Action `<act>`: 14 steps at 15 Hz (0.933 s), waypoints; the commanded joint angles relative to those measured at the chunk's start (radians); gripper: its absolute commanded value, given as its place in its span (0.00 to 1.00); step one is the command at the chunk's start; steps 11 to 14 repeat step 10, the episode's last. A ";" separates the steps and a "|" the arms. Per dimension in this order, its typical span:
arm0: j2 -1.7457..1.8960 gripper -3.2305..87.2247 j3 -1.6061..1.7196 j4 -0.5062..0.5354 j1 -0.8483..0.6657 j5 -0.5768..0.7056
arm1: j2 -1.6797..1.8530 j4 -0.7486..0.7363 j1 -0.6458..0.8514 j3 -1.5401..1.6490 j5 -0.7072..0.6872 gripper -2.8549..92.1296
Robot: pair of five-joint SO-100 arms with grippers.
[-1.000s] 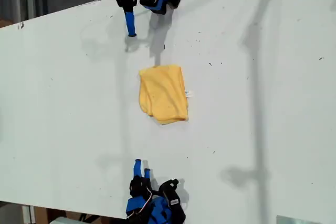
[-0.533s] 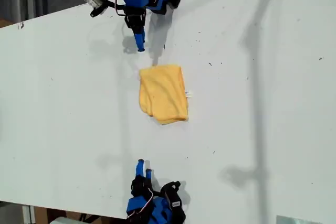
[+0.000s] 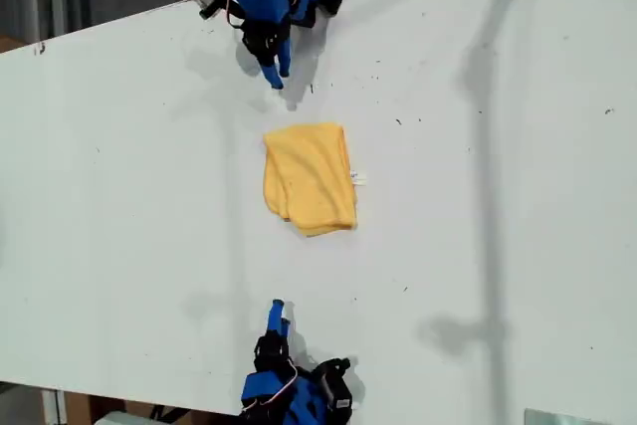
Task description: Grasp corners of a square towel and fold twice.
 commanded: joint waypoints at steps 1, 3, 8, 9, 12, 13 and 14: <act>0.003 0.29 0.003 0.003 0.011 0.048 | -0.011 0.020 0.017 -0.041 0.006 0.16; 0.003 0.27 0.005 0.003 0.011 0.048 | -0.011 0.046 0.049 -0.066 0.012 0.16; 0.003 0.24 0.005 0.003 0.011 0.048 | -0.011 0.046 0.081 -0.066 0.012 0.16; 0.003 0.24 0.005 0.003 0.011 0.048 | -0.011 0.046 0.075 -0.066 0.012 0.16; 0.003 0.24 0.005 0.003 0.011 0.048 | -0.011 0.046 0.067 -0.066 0.012 0.16; 0.003 0.24 0.005 0.003 0.011 0.048 | -0.011 0.046 0.067 -0.066 0.012 0.16; 0.003 0.24 0.005 0.003 0.011 0.048 | -0.011 0.046 0.067 -0.066 0.012 0.16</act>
